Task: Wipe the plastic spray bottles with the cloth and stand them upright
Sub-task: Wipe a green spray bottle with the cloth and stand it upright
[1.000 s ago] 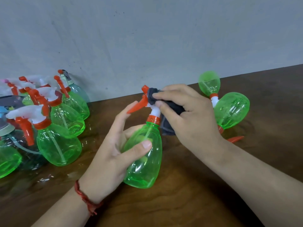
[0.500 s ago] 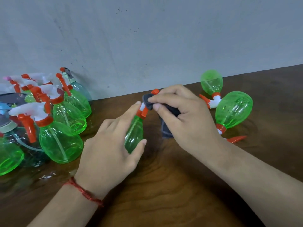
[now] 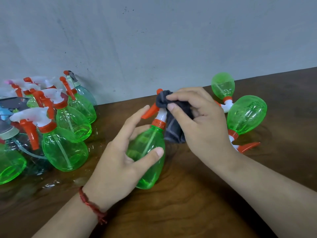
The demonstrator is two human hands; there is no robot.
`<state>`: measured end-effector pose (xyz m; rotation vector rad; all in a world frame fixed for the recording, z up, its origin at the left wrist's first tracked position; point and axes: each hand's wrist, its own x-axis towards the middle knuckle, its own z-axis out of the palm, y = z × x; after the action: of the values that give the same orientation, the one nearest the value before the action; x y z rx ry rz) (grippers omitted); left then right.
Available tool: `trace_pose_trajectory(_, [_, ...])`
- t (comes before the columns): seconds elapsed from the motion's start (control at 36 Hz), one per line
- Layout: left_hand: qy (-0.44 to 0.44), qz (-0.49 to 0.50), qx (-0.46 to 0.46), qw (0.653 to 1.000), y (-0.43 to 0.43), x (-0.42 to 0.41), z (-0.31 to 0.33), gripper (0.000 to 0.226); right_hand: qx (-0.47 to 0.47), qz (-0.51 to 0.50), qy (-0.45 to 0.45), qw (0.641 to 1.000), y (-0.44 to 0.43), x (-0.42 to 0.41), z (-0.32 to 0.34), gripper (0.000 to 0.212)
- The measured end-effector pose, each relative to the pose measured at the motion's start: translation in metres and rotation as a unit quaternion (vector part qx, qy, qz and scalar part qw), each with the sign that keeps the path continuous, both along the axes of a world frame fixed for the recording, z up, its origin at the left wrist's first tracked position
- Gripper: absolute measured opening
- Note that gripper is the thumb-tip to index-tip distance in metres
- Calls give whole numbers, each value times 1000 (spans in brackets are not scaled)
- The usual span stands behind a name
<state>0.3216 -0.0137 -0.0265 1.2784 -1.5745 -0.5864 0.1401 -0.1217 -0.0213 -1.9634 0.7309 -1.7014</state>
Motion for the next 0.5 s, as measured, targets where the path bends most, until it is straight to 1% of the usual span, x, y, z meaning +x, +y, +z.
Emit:
trace_pose_trajectory(0.08, [69, -56, 3, 996, -3, 0, -1, 85, 55, 30, -16, 998, -6, -1, 0, 19])
trace_pose_trajectory(0.17, [130, -79, -4, 988, -6, 6, 0, 82, 118, 77, -35, 989, -7, -2, 1, 19])
trace_pose_trajectory(0.25, [177, -82, 0, 981, -8, 12, 2, 81, 175, 111, -11, 978, -7, -2, 0, 18])
trace_pose_trajectory(0.31, [181, -85, 12, 980, -9, 14, 2, 80, 175, 106, -10, 979, -7, -3, 0, 17])
trace_pose_trajectory(0.39, [151, -100, 34, 983, -11, 12, 0, 82, 152, 101, -68, 981, -6, -3, 3, 18])
trace_pose_trajectory(0.44, [147, -116, 48, 981, -10, 10, 0, 83, 160, 137, -96, 973, -5, -4, 7, 21])
trace_pose_trajectory(0.5, [157, -123, 51, 979, -9, 12, 0, 84, 189, 180, -97, 960, -4, -4, 11, 24])
